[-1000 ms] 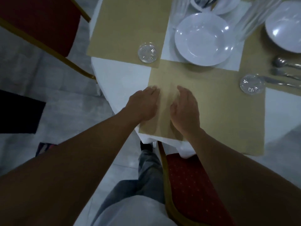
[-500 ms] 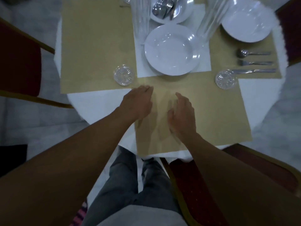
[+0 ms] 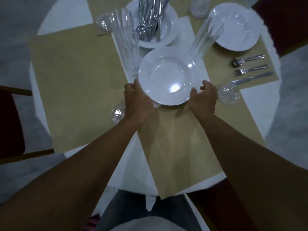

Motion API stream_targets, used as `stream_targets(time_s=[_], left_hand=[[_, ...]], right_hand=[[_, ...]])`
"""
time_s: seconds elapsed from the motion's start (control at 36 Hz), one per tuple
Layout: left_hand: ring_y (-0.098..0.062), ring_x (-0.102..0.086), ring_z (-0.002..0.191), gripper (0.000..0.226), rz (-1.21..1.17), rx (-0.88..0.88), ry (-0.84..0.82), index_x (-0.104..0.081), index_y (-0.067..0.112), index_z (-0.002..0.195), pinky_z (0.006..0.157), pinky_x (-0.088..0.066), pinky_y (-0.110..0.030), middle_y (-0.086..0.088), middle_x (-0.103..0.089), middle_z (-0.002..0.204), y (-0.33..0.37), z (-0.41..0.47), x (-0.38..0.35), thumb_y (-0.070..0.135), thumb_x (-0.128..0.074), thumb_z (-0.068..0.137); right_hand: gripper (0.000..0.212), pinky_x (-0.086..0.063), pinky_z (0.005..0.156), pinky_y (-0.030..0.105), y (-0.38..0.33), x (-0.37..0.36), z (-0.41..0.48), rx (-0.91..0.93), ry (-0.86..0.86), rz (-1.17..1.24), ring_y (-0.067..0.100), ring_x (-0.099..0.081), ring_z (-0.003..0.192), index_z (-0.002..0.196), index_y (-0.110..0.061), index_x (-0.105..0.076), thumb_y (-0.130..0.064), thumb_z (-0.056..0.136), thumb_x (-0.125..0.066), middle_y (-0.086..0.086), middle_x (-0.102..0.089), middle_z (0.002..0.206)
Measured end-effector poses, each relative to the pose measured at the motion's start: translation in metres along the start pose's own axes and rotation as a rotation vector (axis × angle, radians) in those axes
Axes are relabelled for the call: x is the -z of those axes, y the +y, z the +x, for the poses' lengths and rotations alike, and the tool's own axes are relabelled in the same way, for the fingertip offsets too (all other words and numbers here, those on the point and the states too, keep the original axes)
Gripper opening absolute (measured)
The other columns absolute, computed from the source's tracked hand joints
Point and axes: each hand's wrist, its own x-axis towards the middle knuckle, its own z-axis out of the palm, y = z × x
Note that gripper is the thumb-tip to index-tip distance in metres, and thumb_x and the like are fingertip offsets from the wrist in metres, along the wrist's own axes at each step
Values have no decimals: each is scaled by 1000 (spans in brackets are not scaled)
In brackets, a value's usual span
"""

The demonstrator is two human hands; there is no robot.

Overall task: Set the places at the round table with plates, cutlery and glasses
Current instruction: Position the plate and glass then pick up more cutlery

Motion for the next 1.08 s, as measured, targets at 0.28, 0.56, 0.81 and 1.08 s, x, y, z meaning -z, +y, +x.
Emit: stream_targets(time_s=[0.28, 0.56, 0.81, 1.08], left_hand=[[-23, -47, 114, 48, -157, 133, -79, -42, 19, 137, 95, -34, -23, 1, -28, 120, -2, 29, 4, 12, -45, 89], [-20, -53, 103, 39, -216, 144, -39, -54, 20, 124, 92, -46, -31, 3, -32, 116, 2, 31, 2, 20, -52, 86], [-19, -54, 100, 39, -253, 213, -41, -51, 22, 126, 88, -46, -29, 1, -33, 121, 10, 27, -3, 25, -57, 87], [-26, -52, 113, 41, -243, 252, -57, -50, 21, 127, 98, -48, -42, 2, -31, 120, 16, 16, 1, 27, -54, 87]], right_hand=[[37, -27, 82, 12, -8, -11, 30, -35, -34, -47, 28, -54, 115, 131, -3, -61, -13, 96, -57, 19, -53, 128], [31, -30, 79, 10, -8, -7, 31, -54, -19, 50, 16, -54, 99, 117, -11, -69, -5, 89, -58, 12, -56, 120], [34, -34, 70, 1, -6, -5, 33, -27, 6, 124, 15, -61, 91, 124, -16, -66, -5, 91, -61, 5, -61, 114], [33, -47, 72, 14, 1, 4, 28, -96, 1, 316, 3, -62, 81, 122, -24, -64, -7, 94, -59, -12, -63, 93]])
